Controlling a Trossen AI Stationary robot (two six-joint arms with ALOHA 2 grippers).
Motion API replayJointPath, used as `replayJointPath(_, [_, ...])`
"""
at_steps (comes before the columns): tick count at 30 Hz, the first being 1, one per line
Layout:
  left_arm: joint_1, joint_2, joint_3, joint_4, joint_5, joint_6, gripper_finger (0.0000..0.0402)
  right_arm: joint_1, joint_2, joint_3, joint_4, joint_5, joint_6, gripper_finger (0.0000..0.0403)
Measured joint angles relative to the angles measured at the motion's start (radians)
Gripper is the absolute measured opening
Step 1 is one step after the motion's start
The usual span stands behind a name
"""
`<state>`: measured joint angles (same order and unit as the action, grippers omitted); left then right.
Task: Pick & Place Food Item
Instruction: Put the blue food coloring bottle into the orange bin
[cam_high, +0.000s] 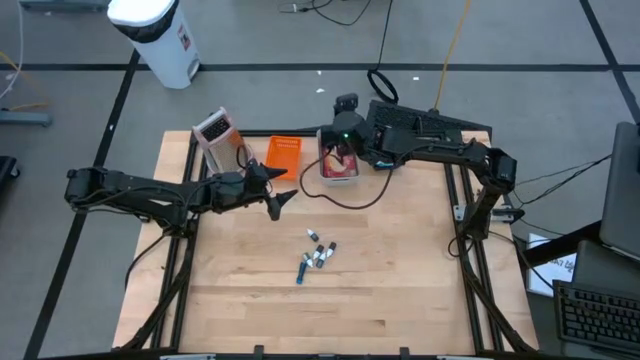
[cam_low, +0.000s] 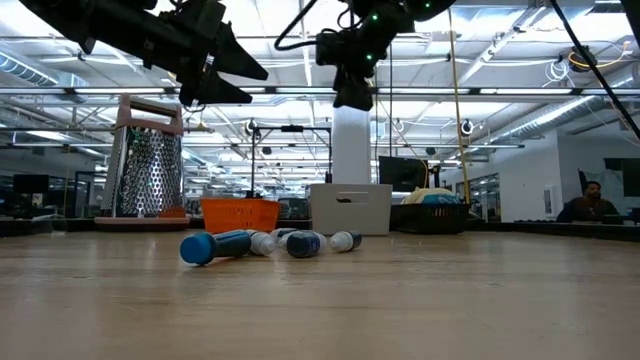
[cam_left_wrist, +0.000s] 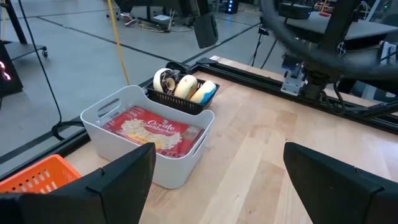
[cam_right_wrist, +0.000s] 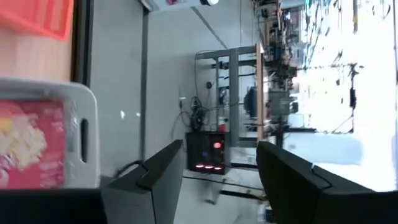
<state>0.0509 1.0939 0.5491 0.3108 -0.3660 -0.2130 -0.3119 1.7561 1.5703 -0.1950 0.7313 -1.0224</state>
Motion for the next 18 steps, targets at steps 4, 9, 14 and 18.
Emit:
replayJointPath(4, [0.000, 0.000, 0.000, -0.002, 0.000, -0.001, 0.0356, 0.000, -0.001, 0.000, -0.060, -0.046, 0.150, 0.0184])
replayJointPath(9, [0.000, 0.000, 0.000, -0.023, 0.002, -0.036, 0.0356, -0.009, -0.049, -0.001, -0.242, -0.349, 0.430, 0.0176])
replayJointPath(14, [-0.002, 0.000, 0.000, -0.067, 0.059, -0.098, 0.0356, -0.031, -0.124, -0.014, -0.402, -0.775, 0.634, 0.0167])
replayJointPath(18, [-0.005, 0.000, 0.000, -0.099, 0.213, -0.110, 0.0356, -0.023, -0.210, -0.110, -0.390, -1.089, 0.671, 0.0161])
